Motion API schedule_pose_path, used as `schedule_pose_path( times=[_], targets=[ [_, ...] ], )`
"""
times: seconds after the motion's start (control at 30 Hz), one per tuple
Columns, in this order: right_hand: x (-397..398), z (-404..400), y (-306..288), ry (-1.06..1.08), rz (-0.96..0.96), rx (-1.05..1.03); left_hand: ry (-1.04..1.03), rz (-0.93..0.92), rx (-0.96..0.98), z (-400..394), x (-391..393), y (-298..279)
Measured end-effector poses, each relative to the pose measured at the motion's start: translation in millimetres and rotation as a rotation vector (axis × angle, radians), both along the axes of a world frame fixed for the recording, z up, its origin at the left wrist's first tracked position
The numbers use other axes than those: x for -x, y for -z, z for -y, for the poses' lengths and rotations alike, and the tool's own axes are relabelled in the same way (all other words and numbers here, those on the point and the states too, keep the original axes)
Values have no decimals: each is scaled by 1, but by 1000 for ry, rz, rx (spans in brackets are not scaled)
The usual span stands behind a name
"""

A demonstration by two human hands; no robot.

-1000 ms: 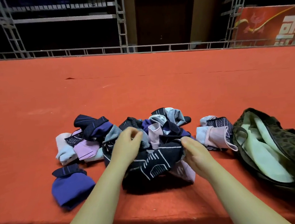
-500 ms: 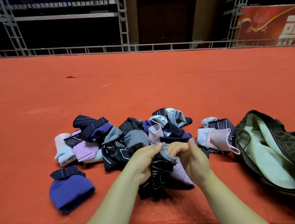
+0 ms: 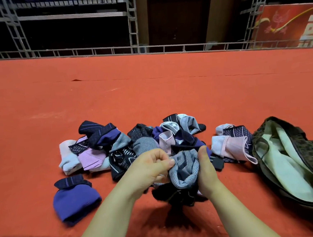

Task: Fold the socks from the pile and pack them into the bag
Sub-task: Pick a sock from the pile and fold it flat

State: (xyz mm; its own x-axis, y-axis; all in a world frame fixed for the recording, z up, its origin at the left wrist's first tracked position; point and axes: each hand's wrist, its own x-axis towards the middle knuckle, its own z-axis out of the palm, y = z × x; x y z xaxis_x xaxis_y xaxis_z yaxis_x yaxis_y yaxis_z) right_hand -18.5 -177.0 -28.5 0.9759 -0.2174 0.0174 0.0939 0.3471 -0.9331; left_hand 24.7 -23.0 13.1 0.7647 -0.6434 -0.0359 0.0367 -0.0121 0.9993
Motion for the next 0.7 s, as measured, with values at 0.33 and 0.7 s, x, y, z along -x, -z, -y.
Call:
schedule_pose_path(
  times=[0.33, 0.7],
  targets=[
    [-9, 8, 4, 139, -166, 436, -510, 258, -100, 0, -22, 27],
    [-5, -8, 8, -12, -256, 202, -174, 668, -14, 6, -9, 28]
  ],
)
